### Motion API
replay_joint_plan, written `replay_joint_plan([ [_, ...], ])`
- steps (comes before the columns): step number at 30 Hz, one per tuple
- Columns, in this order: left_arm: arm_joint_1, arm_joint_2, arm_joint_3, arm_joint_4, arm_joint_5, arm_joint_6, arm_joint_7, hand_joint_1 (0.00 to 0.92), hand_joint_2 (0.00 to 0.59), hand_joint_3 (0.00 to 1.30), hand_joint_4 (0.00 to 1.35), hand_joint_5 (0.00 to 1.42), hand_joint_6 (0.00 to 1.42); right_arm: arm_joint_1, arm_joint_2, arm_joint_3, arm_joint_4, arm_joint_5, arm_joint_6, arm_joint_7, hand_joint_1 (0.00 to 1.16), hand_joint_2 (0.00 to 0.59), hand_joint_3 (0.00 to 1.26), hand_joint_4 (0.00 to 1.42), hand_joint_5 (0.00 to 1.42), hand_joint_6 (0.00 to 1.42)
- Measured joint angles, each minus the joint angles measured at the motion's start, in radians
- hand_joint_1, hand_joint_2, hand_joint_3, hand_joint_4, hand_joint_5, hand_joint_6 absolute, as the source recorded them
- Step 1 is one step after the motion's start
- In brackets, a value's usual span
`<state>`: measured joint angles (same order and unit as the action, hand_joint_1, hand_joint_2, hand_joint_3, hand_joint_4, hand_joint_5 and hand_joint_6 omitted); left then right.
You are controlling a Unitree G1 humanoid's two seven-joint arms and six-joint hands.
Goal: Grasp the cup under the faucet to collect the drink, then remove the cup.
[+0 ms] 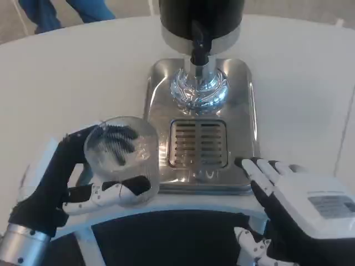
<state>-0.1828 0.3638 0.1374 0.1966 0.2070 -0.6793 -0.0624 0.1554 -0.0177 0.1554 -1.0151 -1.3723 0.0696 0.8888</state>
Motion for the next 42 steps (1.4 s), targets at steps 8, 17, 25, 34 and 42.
replay_joint_plan([
  [8,-0.125,-0.033,-0.041,0.15,0.062,-0.002,0.07,0.514,0.091,1.05,1.22,1.42,1.42,0.011,0.004,-0.019,-0.015,0.001,-0.009,0.032,0.21,0.547,0.0,0.0,0.0,0.0],
  [17,-0.241,-0.064,-0.098,0.274,0.115,-0.011,0.133,0.512,0.091,1.05,1.22,1.42,1.42,0.016,0.014,-0.048,-0.016,-0.003,-0.023,0.045,0.2,0.549,0.0,0.0,0.0,0.0],
  [25,-0.35,-0.072,-0.148,0.44,0.14,-0.054,0.192,0.512,0.091,1.04,1.22,1.42,1.42,0.024,0.035,-0.065,-0.017,-0.021,-0.039,0.062,0.19,0.549,0.0,0.0,0.0,0.0],
  [34,-0.502,-0.088,-0.216,0.705,0.202,-0.09,0.298,0.516,0.092,1.04,1.22,1.42,1.42,0.005,0.046,-0.088,-0.017,-0.036,-0.041,0.09,0.19,0.549,0.0,0.0,0.0,0.0],
  [42,-0.563,-0.109,-0.258,0.807,0.238,-0.093,0.373,0.519,0.093,1.04,1.22,1.42,1.42,0.0,0.046,-0.118,-0.017,-0.033,-0.05,0.107,0.18,0.549,0.0,0.0,0.0,0.0],
])
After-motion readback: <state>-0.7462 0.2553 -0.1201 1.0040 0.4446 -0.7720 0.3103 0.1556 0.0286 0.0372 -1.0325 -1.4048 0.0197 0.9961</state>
